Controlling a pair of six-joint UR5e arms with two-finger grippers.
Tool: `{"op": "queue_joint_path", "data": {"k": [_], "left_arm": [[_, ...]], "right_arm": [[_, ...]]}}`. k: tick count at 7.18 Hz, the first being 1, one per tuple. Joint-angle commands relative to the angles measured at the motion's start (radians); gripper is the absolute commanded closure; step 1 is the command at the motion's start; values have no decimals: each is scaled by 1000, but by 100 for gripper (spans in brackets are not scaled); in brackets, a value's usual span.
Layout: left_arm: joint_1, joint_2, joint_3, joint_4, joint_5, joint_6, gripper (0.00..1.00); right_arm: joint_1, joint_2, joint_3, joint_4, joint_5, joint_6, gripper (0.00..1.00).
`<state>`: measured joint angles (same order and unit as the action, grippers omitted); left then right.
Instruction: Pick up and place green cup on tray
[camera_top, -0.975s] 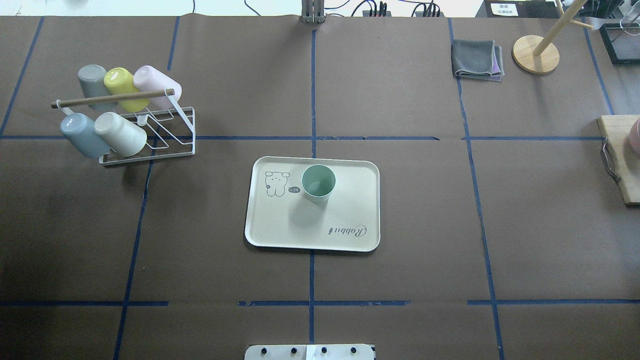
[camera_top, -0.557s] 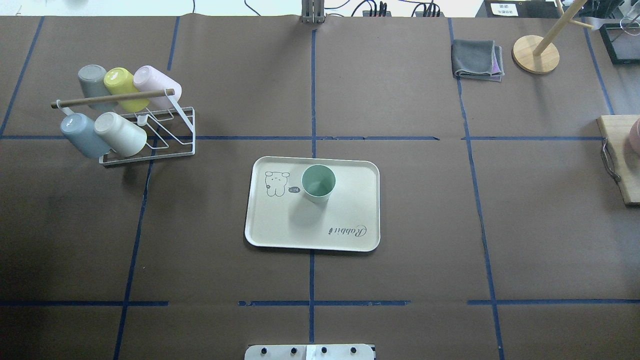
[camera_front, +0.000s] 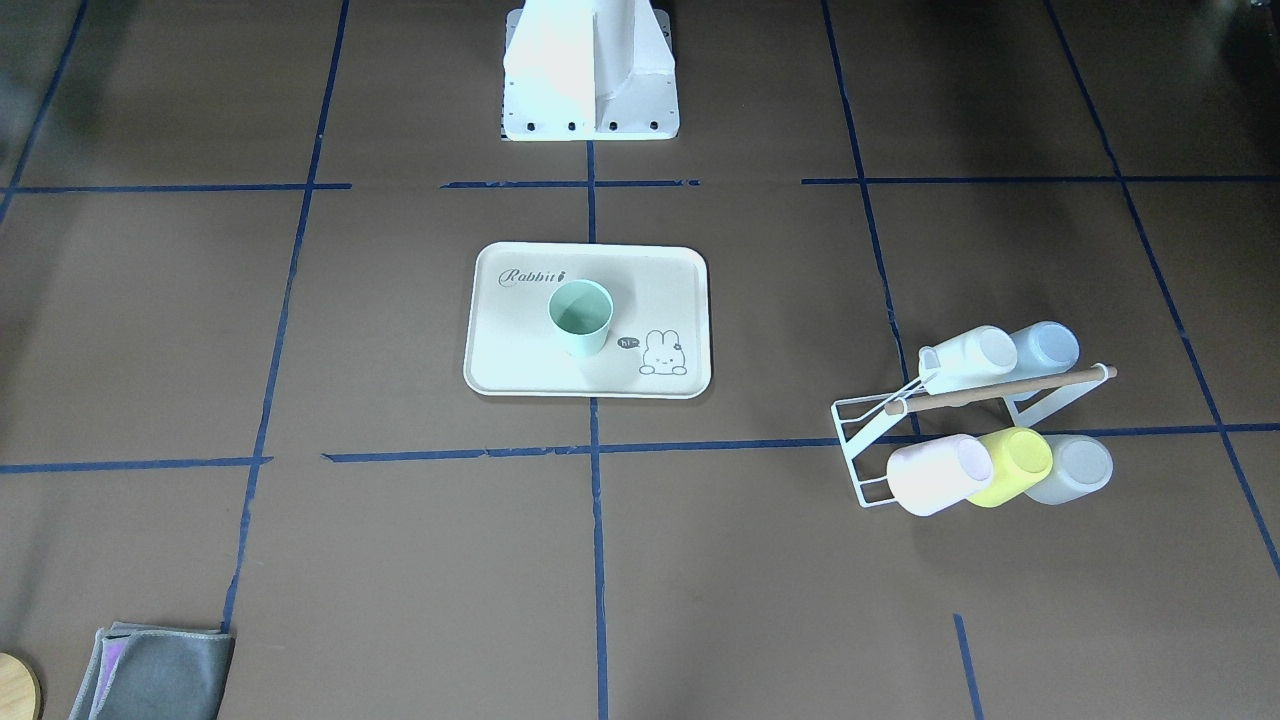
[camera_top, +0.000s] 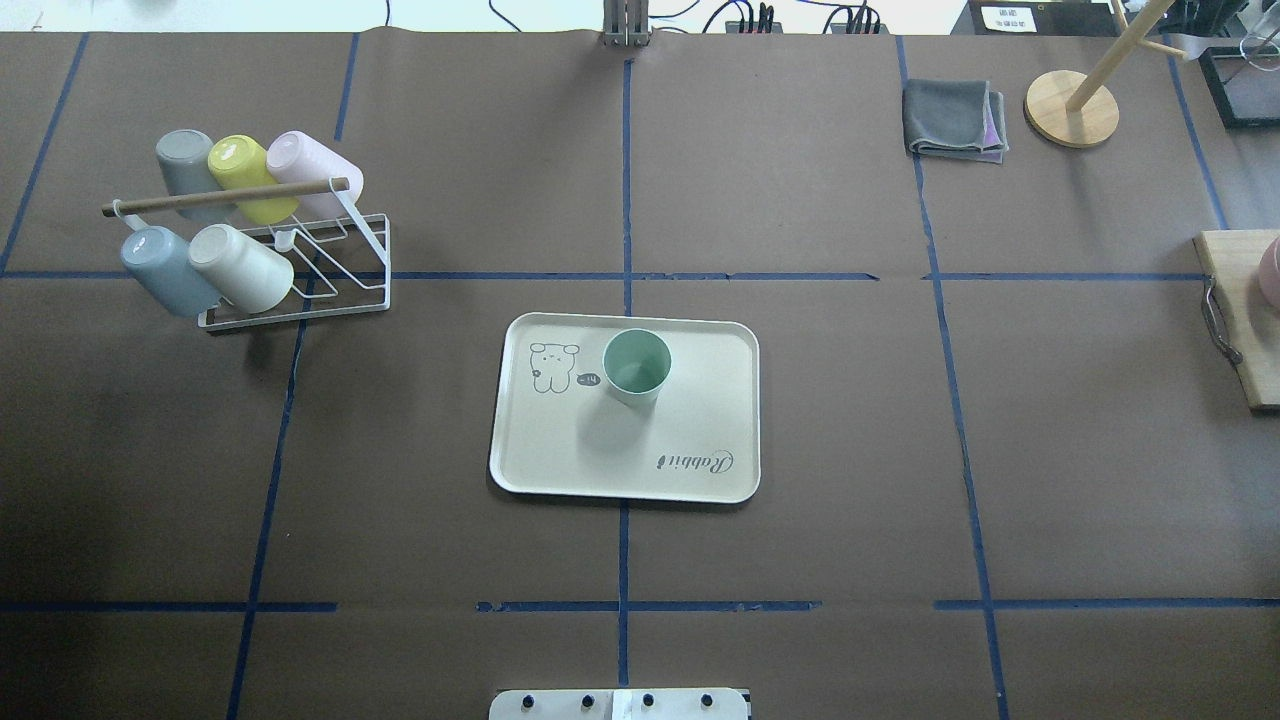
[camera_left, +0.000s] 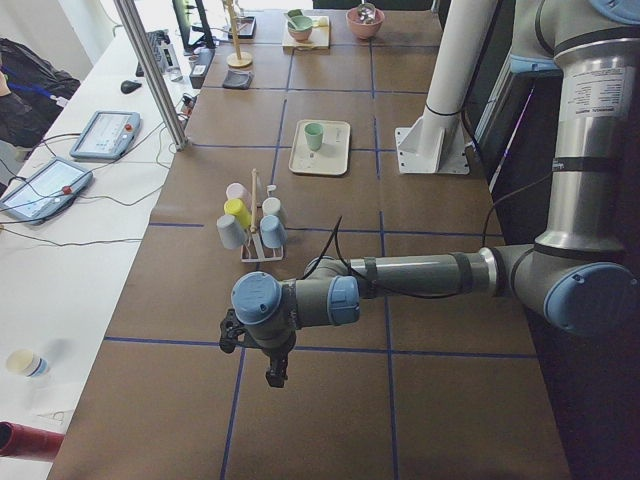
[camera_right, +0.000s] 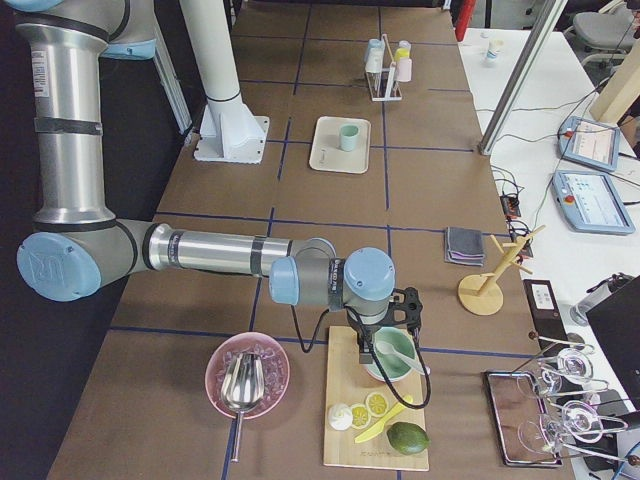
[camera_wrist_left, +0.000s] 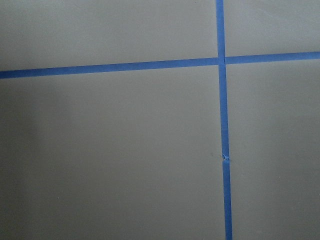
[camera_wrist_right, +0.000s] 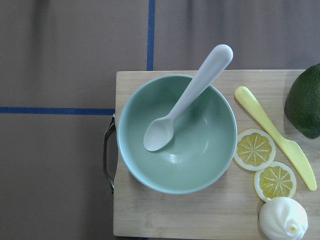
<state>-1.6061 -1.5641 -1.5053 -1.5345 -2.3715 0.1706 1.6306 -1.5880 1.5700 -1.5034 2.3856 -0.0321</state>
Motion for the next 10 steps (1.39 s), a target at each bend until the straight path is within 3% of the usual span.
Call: {"op": "queue_joint_path", "data": {"k": [1, 10], "left_arm": [[0, -2, -1, 1, 0, 0, 0], [0, -2, 0, 1, 0, 0, 0]], "right_arm": [[-24, 3, 5, -1, 1, 3, 0], [-24, -15, 4, 0, 3, 3, 0]]}}
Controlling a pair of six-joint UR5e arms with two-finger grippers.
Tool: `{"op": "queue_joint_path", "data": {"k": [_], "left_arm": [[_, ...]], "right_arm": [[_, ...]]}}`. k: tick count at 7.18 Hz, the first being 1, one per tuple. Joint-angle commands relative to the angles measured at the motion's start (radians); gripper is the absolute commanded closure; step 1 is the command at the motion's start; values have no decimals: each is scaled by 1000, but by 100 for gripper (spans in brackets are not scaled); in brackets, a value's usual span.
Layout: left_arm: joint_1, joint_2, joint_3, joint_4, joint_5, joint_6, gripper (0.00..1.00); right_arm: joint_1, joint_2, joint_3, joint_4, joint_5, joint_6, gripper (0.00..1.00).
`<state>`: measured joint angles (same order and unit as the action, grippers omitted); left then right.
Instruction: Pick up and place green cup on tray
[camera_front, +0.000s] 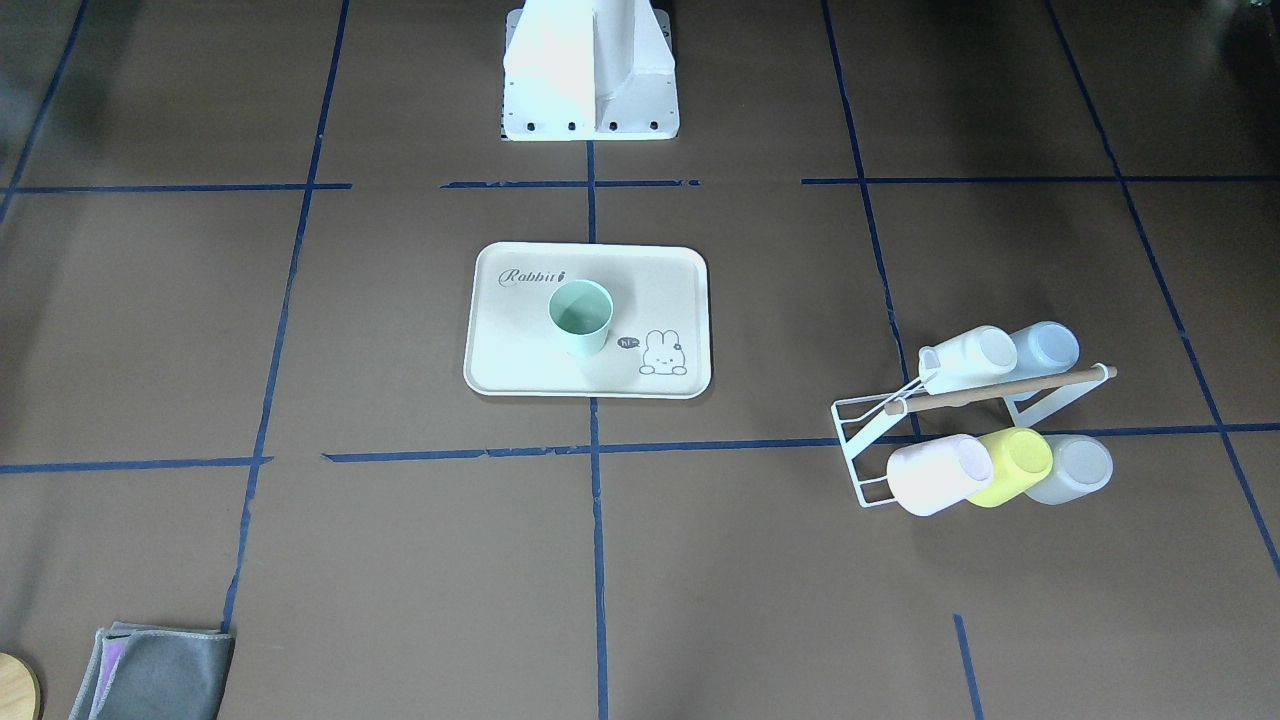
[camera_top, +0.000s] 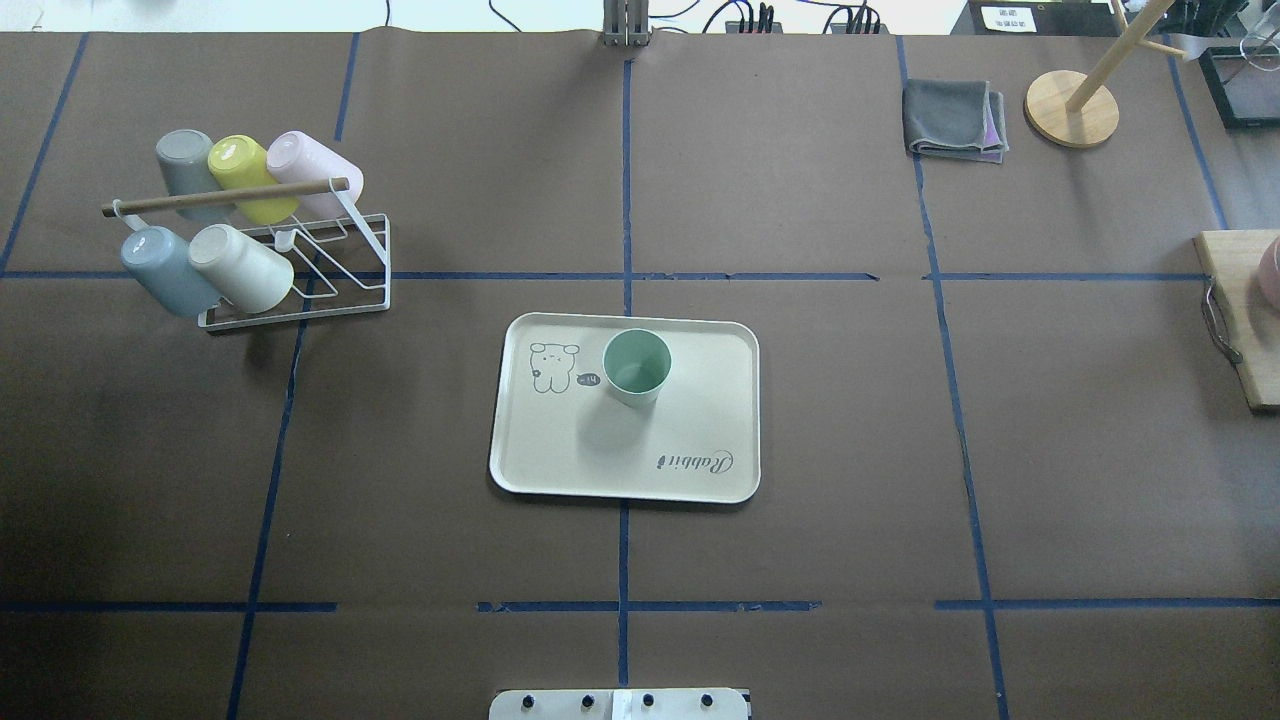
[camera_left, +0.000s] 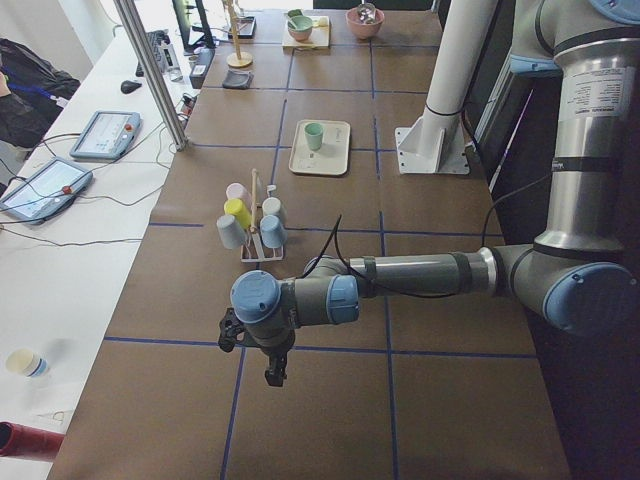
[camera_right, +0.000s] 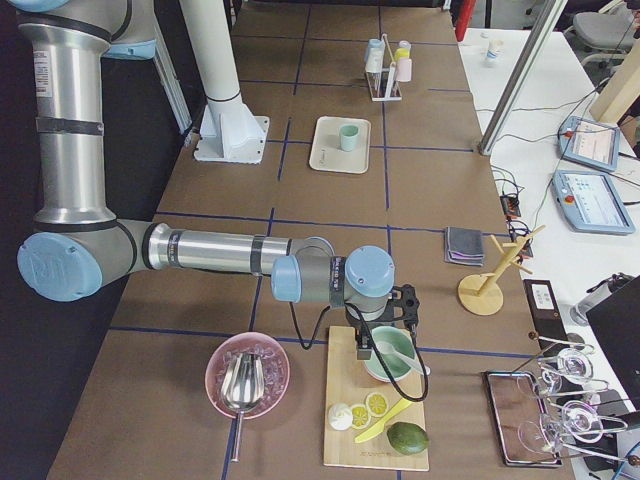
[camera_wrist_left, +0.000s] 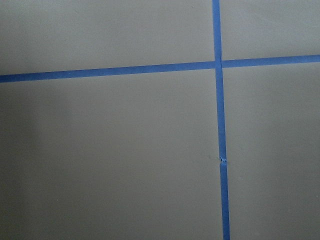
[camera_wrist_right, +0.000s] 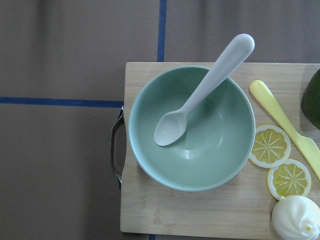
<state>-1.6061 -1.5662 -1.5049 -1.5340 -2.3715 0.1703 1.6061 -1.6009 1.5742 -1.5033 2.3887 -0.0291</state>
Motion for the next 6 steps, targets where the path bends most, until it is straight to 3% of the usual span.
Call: {"op": "queue_joint_path", "data": {"k": [1, 6], "left_arm": [[0, 0, 0, 0, 0, 0, 0], [2, -9, -5, -2, -2, 0, 0]], "right_arm": [[0, -2, 0, 0, 0, 0, 0], [1, -2, 1, 3, -3, -2, 0]]}}
